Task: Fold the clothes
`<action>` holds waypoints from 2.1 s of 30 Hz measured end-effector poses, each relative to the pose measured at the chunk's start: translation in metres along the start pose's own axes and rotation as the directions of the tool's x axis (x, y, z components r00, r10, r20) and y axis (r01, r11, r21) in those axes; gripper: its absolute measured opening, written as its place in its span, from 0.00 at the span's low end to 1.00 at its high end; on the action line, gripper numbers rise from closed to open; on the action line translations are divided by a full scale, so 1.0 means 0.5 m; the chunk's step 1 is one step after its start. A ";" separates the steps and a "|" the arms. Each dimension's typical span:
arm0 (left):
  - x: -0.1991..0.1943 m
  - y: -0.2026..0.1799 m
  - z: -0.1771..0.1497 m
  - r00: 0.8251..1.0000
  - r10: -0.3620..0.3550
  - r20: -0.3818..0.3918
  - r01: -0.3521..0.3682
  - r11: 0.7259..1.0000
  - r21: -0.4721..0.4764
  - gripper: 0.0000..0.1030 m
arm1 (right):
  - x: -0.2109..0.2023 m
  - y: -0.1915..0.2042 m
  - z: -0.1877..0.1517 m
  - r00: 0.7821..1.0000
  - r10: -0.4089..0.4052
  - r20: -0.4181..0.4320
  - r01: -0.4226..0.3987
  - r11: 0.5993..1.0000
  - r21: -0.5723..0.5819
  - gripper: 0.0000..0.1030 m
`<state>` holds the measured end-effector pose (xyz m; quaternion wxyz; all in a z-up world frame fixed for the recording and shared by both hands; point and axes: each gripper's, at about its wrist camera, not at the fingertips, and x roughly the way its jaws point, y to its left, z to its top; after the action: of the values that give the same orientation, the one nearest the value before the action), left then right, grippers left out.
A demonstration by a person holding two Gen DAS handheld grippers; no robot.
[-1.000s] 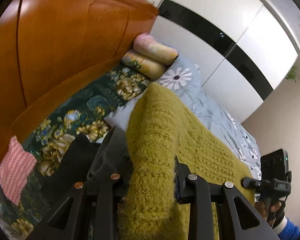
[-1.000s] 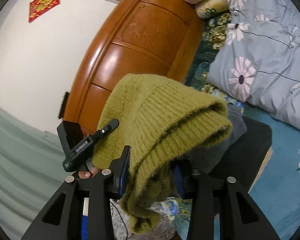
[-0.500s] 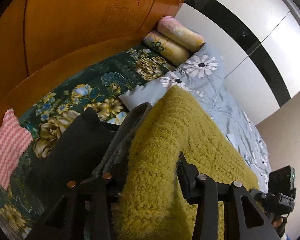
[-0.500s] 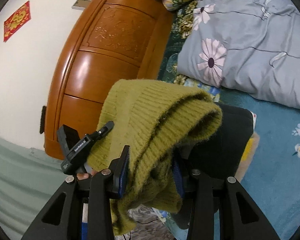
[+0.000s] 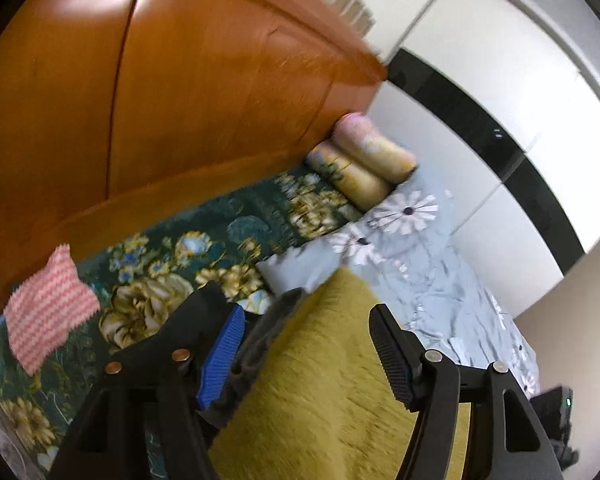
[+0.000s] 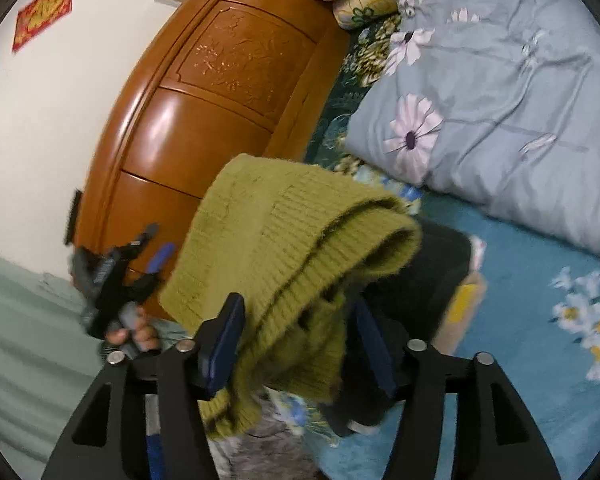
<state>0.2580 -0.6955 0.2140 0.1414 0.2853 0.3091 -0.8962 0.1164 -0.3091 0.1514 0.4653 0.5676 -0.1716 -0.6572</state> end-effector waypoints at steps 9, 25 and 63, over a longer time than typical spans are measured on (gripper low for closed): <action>-0.010 -0.096 -0.076 0.998 -0.004 -0.068 0.022 0.967 0.253 0.70 | -0.071 0.128 0.002 0.973 -0.159 0.165 0.197 0.949 -0.246 0.59; 0.064 -0.021 -0.151 0.994 0.006 -0.109 0.011 0.987 0.161 0.72 | 0.110 0.154 -0.067 0.983 -0.186 -0.005 0.168 0.899 -0.404 0.60; -0.053 -0.057 -0.476 0.984 0.166 -0.061 -0.161 0.984 0.075 1.00 | 0.047 0.110 -0.302 0.922 -0.382 0.061 0.361 0.791 -0.493 0.87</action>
<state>0.3679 -0.5204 0.0893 0.1940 0.3442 0.2575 -0.8818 0.2781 -0.3102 0.1342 0.4605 0.4650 0.1272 -0.7454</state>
